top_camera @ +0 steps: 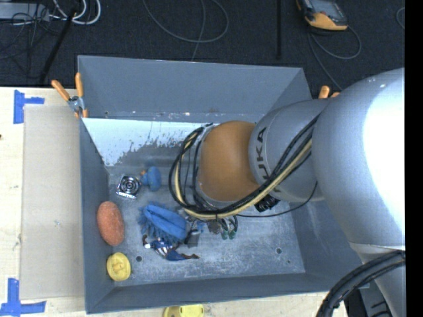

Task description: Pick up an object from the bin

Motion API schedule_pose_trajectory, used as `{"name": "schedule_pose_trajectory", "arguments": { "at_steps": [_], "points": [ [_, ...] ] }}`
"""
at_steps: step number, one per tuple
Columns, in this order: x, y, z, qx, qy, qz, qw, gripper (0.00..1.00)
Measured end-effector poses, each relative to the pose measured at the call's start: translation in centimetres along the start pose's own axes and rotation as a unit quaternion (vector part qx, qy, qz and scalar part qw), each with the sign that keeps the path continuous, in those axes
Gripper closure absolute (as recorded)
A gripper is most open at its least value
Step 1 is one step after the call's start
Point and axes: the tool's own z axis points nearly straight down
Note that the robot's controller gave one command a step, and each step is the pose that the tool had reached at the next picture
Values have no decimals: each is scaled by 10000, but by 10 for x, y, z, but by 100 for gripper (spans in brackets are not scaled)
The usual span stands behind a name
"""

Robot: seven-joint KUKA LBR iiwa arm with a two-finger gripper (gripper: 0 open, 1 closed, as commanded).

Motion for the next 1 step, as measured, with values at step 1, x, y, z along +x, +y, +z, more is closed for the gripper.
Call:
{"name": "schedule_pose_trajectory", "arguments": {
  "at_steps": [1],
  "points": [
    [-4,-3,-134,0,-6,-1,10000,100]
  ]
}}
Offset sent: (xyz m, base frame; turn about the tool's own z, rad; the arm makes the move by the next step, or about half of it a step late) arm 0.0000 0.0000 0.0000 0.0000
